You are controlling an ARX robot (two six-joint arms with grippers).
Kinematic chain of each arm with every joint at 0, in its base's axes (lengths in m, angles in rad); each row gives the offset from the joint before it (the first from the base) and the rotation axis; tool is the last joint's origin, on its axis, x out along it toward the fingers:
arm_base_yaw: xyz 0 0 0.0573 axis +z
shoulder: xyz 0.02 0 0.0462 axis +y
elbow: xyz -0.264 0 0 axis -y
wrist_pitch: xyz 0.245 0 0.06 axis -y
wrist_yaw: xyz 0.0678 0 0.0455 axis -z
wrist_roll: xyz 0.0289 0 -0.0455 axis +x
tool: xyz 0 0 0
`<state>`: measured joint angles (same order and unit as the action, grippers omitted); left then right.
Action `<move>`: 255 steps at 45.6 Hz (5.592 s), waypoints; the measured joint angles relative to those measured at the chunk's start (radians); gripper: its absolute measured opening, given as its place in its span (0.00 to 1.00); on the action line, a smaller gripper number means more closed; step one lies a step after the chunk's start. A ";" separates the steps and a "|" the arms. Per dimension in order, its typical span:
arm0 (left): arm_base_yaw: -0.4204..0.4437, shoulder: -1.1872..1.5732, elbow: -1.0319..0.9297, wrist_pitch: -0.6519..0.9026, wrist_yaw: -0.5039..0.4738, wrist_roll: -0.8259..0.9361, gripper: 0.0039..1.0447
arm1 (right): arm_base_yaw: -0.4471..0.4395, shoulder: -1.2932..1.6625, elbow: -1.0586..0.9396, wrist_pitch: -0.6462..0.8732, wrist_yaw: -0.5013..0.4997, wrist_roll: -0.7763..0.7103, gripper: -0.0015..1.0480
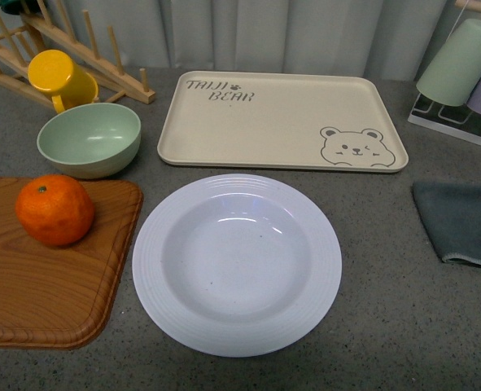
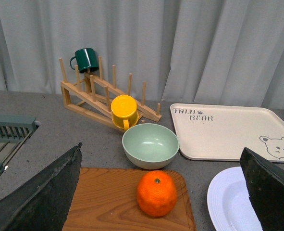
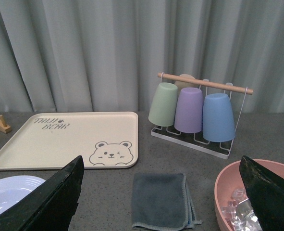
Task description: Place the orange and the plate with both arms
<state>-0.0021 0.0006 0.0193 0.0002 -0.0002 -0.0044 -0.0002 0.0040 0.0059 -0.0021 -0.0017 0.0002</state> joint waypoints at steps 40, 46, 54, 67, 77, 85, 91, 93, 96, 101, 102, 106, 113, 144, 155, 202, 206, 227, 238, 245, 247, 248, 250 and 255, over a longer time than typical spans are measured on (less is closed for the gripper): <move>0.000 0.000 0.000 0.000 0.000 0.000 0.94 | 0.000 0.000 0.000 0.000 0.000 0.000 0.91; 0.000 0.000 0.000 0.000 0.000 0.000 0.94 | 0.000 0.000 0.000 0.000 0.000 0.000 0.91; 0.000 0.000 0.000 0.000 0.000 0.000 0.94 | 0.000 0.000 0.000 0.000 0.000 0.000 0.91; 0.000 0.000 0.000 0.000 0.000 0.000 0.94 | 0.000 0.000 0.000 0.000 0.000 0.000 0.91; 0.000 0.000 0.000 0.000 0.000 0.000 0.94 | 0.000 0.000 0.000 0.000 0.000 0.000 0.91; 0.000 0.000 0.000 0.000 0.000 0.000 0.94 | 0.000 0.000 0.000 0.000 0.000 0.000 0.91; 0.000 0.000 0.000 0.000 0.000 0.000 0.94 | 0.000 0.000 0.000 0.000 0.000 0.000 0.91; 0.000 0.000 0.000 0.000 0.000 0.000 0.94 | 0.000 0.000 0.000 0.000 0.000 0.000 0.91; 0.000 0.000 0.000 0.000 0.000 0.000 0.94 | 0.000 0.000 0.000 0.000 0.000 0.000 0.91; 0.000 0.000 0.000 0.000 0.000 0.000 0.94 | 0.000 0.000 0.000 0.000 0.000 0.000 0.91; 0.000 0.000 0.000 0.000 0.000 0.000 0.94 | 0.000 0.000 0.000 0.000 0.000 0.000 0.91; 0.000 0.000 0.000 0.000 0.000 0.000 0.94 | 0.000 0.000 0.000 0.000 0.000 0.000 0.91; -0.055 0.129 0.055 -0.119 -0.216 -0.071 0.94 | 0.000 0.000 0.000 0.000 0.000 0.000 0.91; -0.122 1.613 0.417 0.500 -0.062 -0.187 0.94 | 0.000 0.000 0.000 0.000 0.000 0.000 0.91; -0.111 1.714 0.472 0.513 -0.059 -0.180 0.94 | 0.000 0.000 0.000 0.000 0.000 0.000 0.91; -0.288 1.773 0.588 0.460 -0.071 -0.282 0.61 | 0.000 0.000 0.000 0.000 0.000 0.000 0.91; -0.359 1.777 0.609 0.460 -0.087 -0.309 0.61 | 0.000 0.000 0.000 0.000 0.000 0.000 0.91; -0.595 1.916 0.677 0.461 -0.126 -0.378 0.61 | 0.000 0.000 0.000 0.000 0.000 0.000 0.91; -0.621 1.970 0.690 0.464 -0.138 -0.386 0.61 | 0.000 0.000 0.000 0.000 0.000 0.000 0.91; -0.623 1.975 0.700 0.455 -0.139 -0.382 0.72 | 0.000 0.000 0.000 0.000 0.000 0.000 0.91; -0.623 1.975 0.702 0.454 -0.139 -0.382 0.79 | 0.000 0.000 0.000 0.000 0.000 0.000 0.91; -0.623 1.975 0.703 0.452 -0.139 -0.381 0.82 | 0.000 0.000 0.000 0.000 0.000 0.000 0.91; -0.624 1.971 0.704 0.449 -0.139 -0.381 0.89 | 0.000 0.000 0.000 0.000 0.000 0.000 0.91; -0.620 1.940 0.703 0.431 -0.165 -0.365 0.94 | 0.000 0.000 0.000 0.000 0.000 0.000 0.91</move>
<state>-0.6220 1.9404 0.7219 0.4316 -0.1654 -0.3695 -0.0002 0.0040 0.0059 -0.0021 -0.0021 0.0002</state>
